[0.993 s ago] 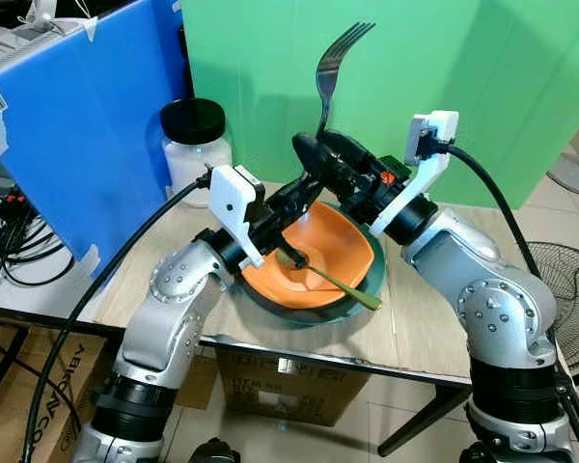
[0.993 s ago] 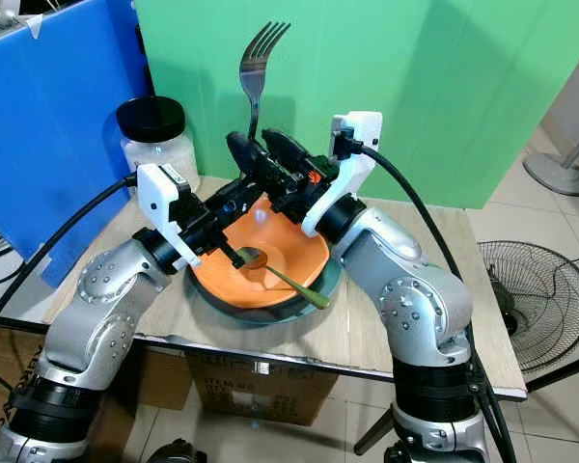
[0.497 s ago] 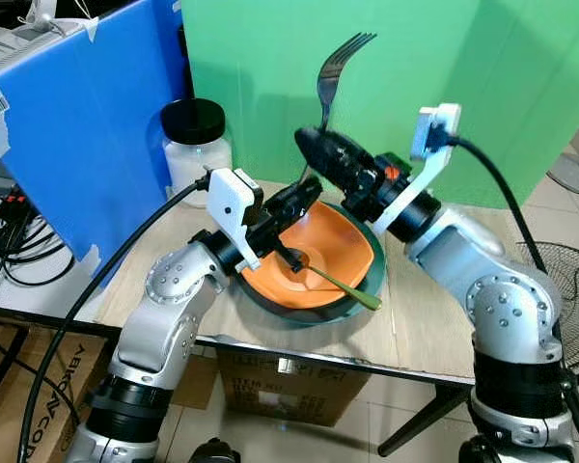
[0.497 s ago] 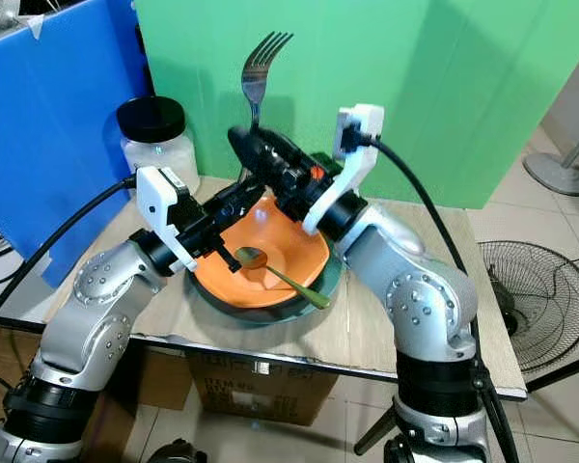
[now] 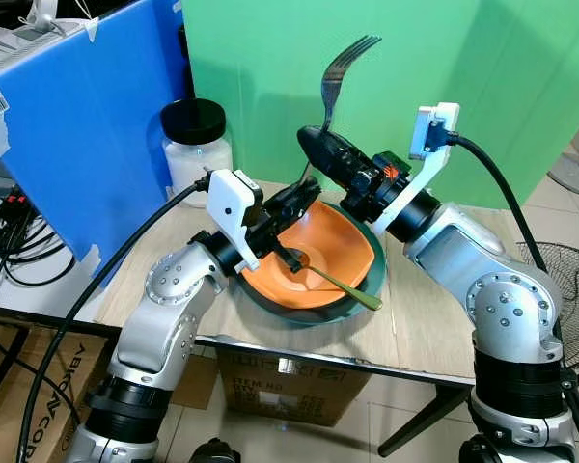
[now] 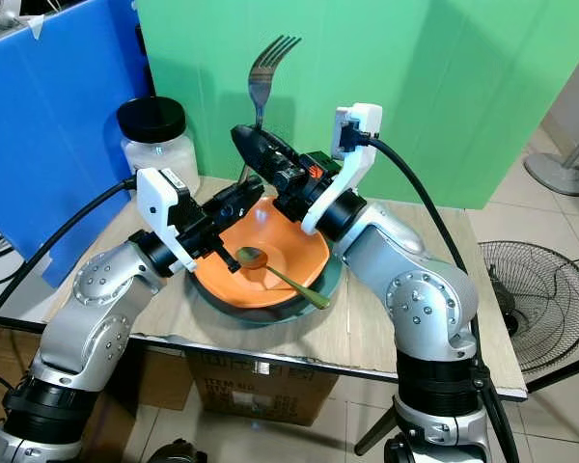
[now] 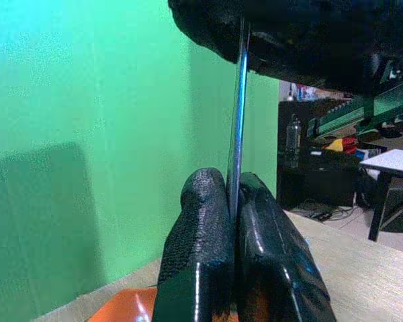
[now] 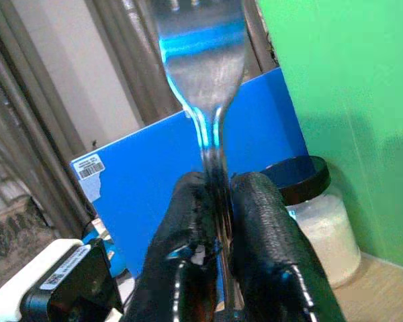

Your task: Setting the table

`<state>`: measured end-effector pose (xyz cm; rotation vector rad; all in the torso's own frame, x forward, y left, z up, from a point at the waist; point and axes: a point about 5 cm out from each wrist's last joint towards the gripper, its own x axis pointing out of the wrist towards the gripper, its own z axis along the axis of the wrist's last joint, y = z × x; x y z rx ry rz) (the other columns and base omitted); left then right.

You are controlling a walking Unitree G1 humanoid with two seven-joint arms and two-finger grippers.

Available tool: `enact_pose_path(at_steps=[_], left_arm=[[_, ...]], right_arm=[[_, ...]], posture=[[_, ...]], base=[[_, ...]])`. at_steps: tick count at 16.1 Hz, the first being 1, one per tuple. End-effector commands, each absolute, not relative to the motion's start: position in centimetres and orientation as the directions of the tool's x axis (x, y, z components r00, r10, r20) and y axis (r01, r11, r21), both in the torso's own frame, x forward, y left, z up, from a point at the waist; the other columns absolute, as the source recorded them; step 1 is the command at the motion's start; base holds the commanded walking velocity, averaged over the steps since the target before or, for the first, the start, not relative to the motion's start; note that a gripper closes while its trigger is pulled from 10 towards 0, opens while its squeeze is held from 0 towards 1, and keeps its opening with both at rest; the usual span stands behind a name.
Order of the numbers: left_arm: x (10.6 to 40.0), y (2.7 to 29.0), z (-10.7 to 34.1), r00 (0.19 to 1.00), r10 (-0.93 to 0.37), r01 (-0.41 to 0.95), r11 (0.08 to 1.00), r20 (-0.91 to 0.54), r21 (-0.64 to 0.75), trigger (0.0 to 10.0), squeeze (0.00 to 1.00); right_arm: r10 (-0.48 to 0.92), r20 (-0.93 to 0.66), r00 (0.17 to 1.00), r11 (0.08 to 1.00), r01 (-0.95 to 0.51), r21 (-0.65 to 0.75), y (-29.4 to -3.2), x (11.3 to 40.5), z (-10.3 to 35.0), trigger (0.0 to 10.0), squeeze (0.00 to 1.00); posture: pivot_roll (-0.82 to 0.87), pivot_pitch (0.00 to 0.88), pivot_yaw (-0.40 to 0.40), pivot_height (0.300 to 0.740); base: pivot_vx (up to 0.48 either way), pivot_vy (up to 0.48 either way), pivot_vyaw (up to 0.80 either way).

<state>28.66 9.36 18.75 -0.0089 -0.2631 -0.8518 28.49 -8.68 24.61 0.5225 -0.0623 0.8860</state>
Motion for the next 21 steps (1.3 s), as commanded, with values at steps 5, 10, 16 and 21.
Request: enact_pose_path(at_steps=[5,10,16,21], left_arm=[[28.9,10.2,19.4,0.685,-0.675,0.684,0.725,0.274,0.075,10.0,0.0],[29.1,10.5,19.9,0.716,-0.625,0.637,0.767,0.311,0.076,10.0,1.0],[26.5,8.7,20.9,0.654,-0.671,0.701,0.711,0.35,0.056,10.0,0.0],[26.0,11.3,20.2,0.845,-0.453,0.487,0.871,0.283,-0.06,10.0,0.0]], right_arm=[[0.668,0.244,0.703,0.584,-0.699,0.412,-9.6,28.9,24.5,0.0,0.0],[0.643,0.234,0.729,0.615,-0.674,0.409,-9.5,29.2,24.1,0.0,0.0],[0.498,0.18,0.848,0.756,-0.527,0.388,-11.8,31.3,23.4,0.0,0.0],[0.441,0.135,0.887,0.842,-0.461,0.282,-12.8,30.4,22.9,9.6,0.0]], posture=[[0.14,0.0,-0.019,0.74],[0.15,0.0,-0.019,0.74],[0.17,0.0,-0.028,0.74],[0.16,0.0,-0.027,0.74]], base=[[0.0,0.0,0.0],[0.0,0.0,0.0],[0.0,0.0,0.0],[0.0,0.0,0.0]])
